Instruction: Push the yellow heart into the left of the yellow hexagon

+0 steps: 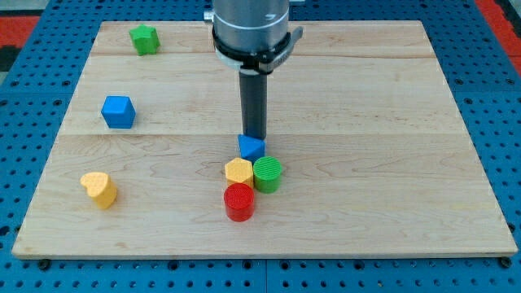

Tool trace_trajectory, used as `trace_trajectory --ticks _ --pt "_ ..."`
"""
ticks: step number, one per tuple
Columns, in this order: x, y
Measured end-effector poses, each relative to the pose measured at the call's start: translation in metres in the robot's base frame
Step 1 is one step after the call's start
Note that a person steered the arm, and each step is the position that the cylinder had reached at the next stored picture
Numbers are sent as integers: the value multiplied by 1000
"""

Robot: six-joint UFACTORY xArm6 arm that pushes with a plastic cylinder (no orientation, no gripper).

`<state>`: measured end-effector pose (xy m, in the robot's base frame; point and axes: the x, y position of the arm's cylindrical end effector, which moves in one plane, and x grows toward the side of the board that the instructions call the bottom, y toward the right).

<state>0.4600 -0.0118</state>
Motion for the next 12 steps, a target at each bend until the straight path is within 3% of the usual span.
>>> trace_trajectory --ticks 1,2,3,5,6,7,9,10,12 --pt "22 0" --pt "15 -1" --pt "-31 -56" --pt "39 -209" --pt "76 -213" --pt "79 -147" --pt "51 -212" --pt "109 -190" --pt "105 -127"
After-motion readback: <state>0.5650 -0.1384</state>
